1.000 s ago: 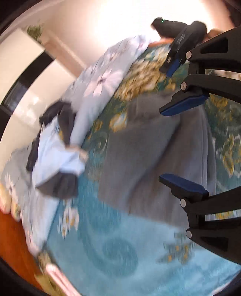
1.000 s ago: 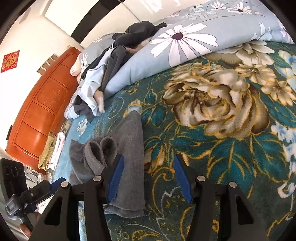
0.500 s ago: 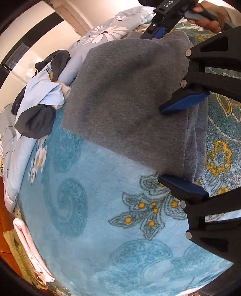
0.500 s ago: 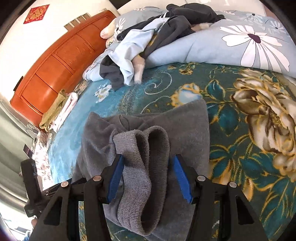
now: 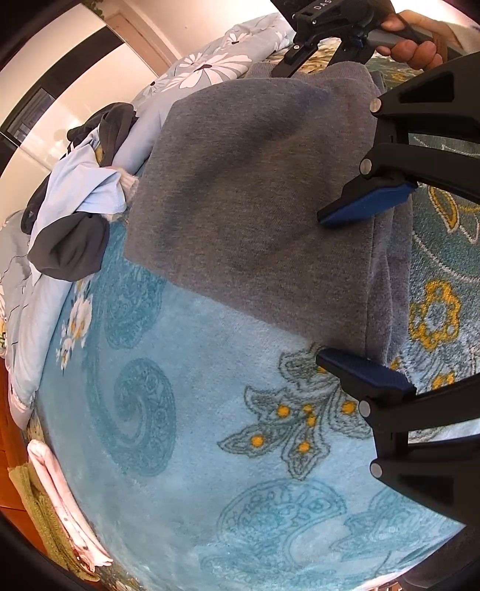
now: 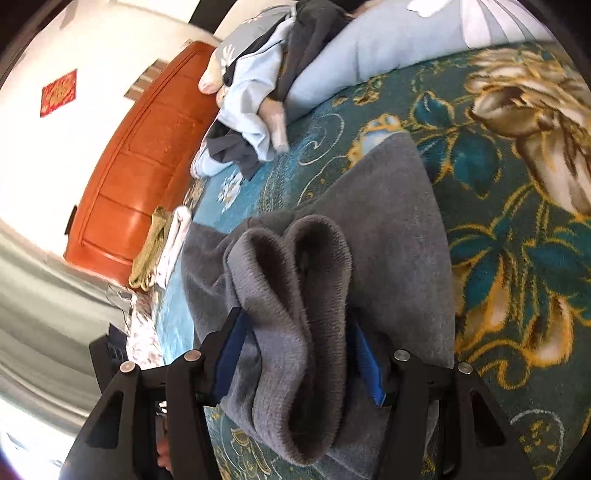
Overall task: Fold clothes
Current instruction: 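Fold the sweatshirt hem up toward the collar with both grippers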
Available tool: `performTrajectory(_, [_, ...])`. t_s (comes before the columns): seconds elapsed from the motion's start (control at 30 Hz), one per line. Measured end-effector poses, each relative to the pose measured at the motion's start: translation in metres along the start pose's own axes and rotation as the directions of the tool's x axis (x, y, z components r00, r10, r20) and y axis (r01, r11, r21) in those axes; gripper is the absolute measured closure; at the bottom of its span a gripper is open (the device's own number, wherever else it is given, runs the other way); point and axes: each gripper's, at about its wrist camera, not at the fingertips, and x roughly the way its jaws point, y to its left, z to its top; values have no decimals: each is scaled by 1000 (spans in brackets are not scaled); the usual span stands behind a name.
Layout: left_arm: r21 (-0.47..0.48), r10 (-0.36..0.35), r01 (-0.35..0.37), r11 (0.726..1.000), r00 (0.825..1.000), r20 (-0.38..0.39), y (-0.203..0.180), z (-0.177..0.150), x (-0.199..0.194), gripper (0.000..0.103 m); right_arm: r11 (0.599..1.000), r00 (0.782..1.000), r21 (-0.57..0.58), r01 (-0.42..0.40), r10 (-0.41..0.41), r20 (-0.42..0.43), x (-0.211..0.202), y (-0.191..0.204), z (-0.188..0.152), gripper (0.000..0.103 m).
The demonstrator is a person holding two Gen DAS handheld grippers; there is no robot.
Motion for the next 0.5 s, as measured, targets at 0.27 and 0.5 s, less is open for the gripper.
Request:
performTrajectory(0.27, [-27, -35, 34, 999, 999, -12, 1, 3, -3, 30, 996, 998, -80, -44, 47, 42, -14, 36, 1, 88])
performTrajectory(0.5, [-20, -113, 112, 993, 993, -24, -7, 4, -7, 31, 990, 987, -136, -23, 44, 156, -51, 46, 15, 89])
